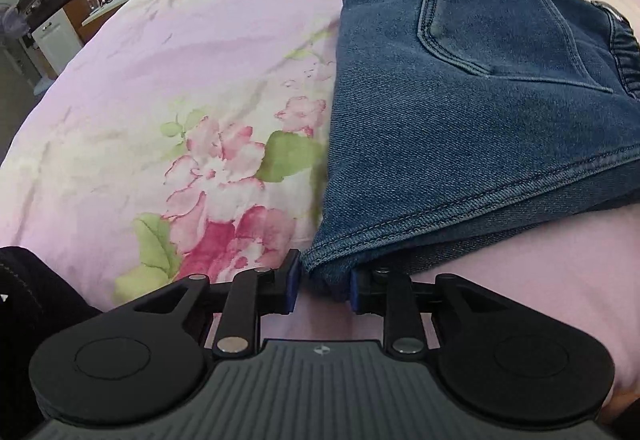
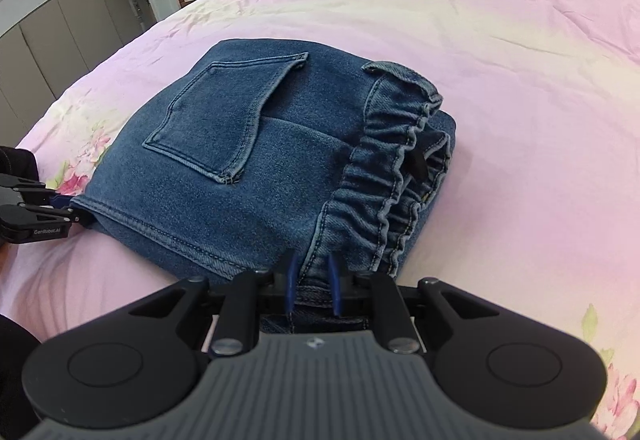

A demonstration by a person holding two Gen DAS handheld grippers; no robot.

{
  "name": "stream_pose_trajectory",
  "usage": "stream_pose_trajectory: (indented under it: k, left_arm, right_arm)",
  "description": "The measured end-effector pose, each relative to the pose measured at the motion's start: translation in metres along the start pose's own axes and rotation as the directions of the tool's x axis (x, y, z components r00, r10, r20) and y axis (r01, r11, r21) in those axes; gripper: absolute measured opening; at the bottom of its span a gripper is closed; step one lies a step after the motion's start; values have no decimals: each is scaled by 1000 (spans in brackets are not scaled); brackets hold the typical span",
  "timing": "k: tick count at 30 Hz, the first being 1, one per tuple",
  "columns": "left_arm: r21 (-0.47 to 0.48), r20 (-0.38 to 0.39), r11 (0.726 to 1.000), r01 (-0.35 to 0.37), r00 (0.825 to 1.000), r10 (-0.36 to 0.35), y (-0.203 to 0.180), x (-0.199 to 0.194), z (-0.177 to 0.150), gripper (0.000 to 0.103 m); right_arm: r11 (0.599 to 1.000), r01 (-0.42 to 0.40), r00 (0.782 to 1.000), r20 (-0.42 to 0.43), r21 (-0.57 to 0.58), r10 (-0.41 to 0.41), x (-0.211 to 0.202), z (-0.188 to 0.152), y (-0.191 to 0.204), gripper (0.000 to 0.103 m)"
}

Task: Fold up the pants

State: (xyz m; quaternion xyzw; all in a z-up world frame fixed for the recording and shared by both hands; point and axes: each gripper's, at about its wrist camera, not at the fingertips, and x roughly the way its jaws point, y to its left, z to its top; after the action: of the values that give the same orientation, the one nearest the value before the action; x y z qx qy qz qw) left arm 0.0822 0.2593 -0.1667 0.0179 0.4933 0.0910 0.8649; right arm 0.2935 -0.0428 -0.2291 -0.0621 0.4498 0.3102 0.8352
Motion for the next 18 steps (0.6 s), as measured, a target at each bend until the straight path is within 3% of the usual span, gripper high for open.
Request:
stream_pose_trajectory:
  k: [3,5,6,10,14,18]
  left_arm:
    - [-8,-11,1000,-13,1000,13,1,-22,5,37]
    - [4,7,1000,-21,1000,21,-4,-40,5,37]
    - [10,27,1000,-23,999,23,-6,-52,5,38]
    - [3,103,1000,-16,995,15,-17,-99,10,43]
    - [3,220,1000,-23,975,22,-34,-154,22,55]
    - [-1,328,999,-43,944,41,-57,-199,26,68]
  right_arm:
    - [1000,-6,1000,12,21,6,-16,8,0,14]
    - [1000,-12,999,31,17,12,-33,12,2,26]
    - [1000,-3,999,45,20,2,-44,13,3,42]
    - [999,8,995,98,31,-11,-90,12,7,45]
    - [999,10,984,175,46,-18,-142,7,14,52]
    - [997,17,963,269,70,-35,-197,-6,28,64]
